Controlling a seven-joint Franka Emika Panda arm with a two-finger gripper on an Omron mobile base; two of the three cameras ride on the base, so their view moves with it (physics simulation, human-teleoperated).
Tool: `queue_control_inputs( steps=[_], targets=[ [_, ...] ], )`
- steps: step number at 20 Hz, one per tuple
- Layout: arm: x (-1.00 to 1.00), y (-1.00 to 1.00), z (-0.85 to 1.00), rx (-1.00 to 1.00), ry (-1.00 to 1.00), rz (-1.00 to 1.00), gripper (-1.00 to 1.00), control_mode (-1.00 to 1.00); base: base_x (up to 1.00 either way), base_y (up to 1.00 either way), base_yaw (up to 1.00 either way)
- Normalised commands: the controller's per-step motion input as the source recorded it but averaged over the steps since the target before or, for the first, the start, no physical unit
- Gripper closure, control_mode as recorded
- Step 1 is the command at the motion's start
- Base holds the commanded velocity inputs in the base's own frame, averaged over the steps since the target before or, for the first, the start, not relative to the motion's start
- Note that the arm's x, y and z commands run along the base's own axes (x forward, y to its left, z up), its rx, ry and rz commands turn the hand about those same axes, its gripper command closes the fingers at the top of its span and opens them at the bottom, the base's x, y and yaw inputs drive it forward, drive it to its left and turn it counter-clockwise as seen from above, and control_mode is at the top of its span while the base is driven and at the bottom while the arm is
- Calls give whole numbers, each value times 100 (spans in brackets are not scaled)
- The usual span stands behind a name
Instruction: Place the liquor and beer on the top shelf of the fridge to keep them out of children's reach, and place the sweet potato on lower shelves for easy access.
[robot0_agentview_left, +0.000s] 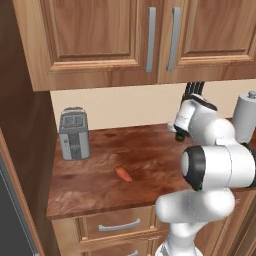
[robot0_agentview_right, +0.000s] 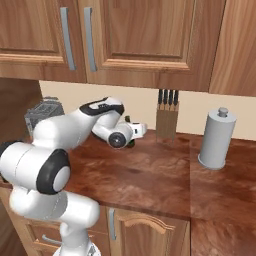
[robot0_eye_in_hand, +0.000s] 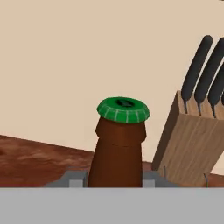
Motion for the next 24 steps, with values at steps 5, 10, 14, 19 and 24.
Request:
queue_control_inputs(
  steps=[5, 10, 14, 19, 24],
  targets=[
    [-69, -4, 85, -23, 0, 11, 100, -100, 0, 0, 0],
    [-62, -4, 95, -22, 5, 12, 100, -100, 0, 0, 0],
    [-64, -1, 60, -24, 17, 15, 100, -100, 0, 0, 0],
    [-53, 3, 6, -25, 26, 20, 100, -100, 0, 0, 0],
    [-24, 12, 33, -7, 26, 16, 100, -100, 0, 0, 0]
  ],
)
